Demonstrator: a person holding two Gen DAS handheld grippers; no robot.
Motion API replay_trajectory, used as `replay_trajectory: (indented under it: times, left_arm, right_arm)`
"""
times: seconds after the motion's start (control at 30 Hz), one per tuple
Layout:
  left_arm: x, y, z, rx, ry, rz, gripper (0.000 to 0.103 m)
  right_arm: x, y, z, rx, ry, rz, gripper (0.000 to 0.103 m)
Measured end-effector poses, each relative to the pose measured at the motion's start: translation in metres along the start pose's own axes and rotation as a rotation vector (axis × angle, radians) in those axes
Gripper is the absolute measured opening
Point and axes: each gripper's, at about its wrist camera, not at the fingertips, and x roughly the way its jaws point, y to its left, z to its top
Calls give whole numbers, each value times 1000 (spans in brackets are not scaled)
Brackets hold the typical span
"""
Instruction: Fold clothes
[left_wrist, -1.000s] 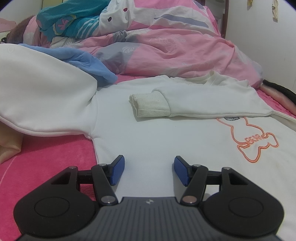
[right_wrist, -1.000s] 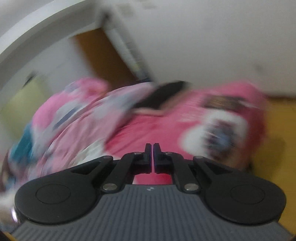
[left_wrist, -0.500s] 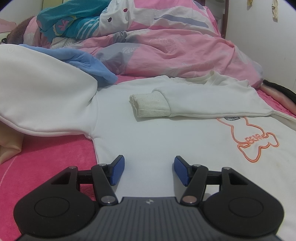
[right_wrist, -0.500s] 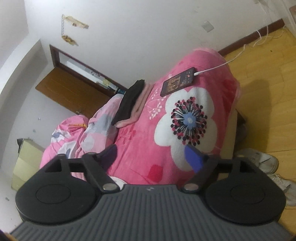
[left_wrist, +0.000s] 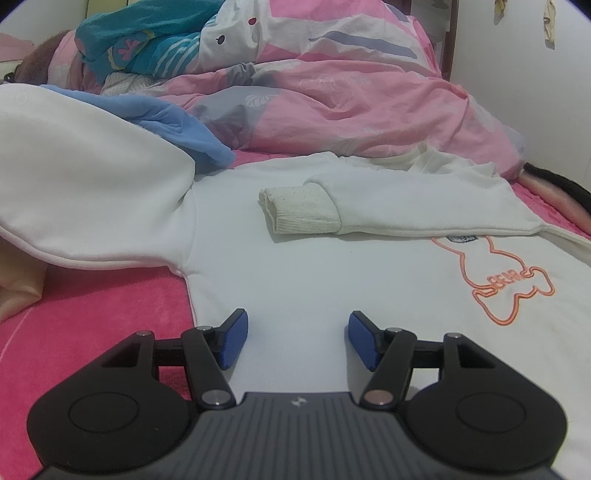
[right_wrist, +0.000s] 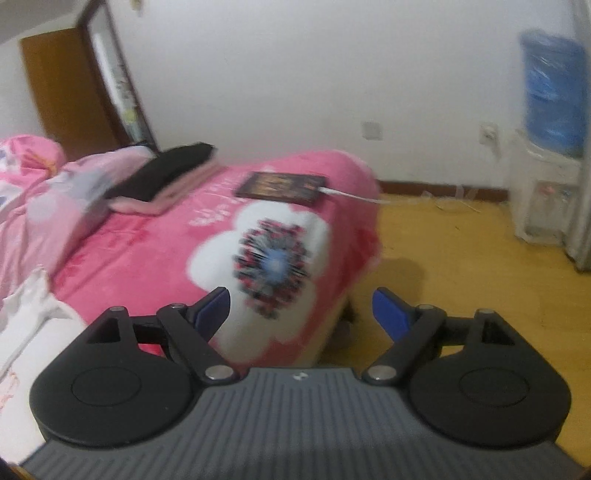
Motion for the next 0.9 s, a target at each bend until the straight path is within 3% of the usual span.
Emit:
replay_trajectory:
  times: [0.2, 0.37, 0.53, 0.63, 0.73, 0.8, 0.9]
  left_arm:
    - [-3, 5, 2, -41, -2, -17, 62]
    - [-7, 9, 10, -91, 19, -10, 66]
    - [-3, 9, 33, -139, 61, -6, 66]
    - [4, 15, 53, -209, 75, -24, 66]
    - [16, 16, 69, -237, 68, 5, 66]
    - [26, 16, 76, -245, 61, 30, 66]
    - [48, 25, 83, -296, 71, 56, 66]
  right_arm:
    - [12, 89, 9, -191, -66, 246, 89]
    - [34, 173, 2, -413, -83, 429, 89]
    - [65, 241, 1, -515, -59, 593, 89]
    - [85, 273, 7, -457, 23, 730, 88]
    - [107, 293, 5, -365, 148, 875, 85]
    - [124, 303, -2, -313, 235, 921, 72]
    - [156, 307, -13, -229, 362, 915, 54]
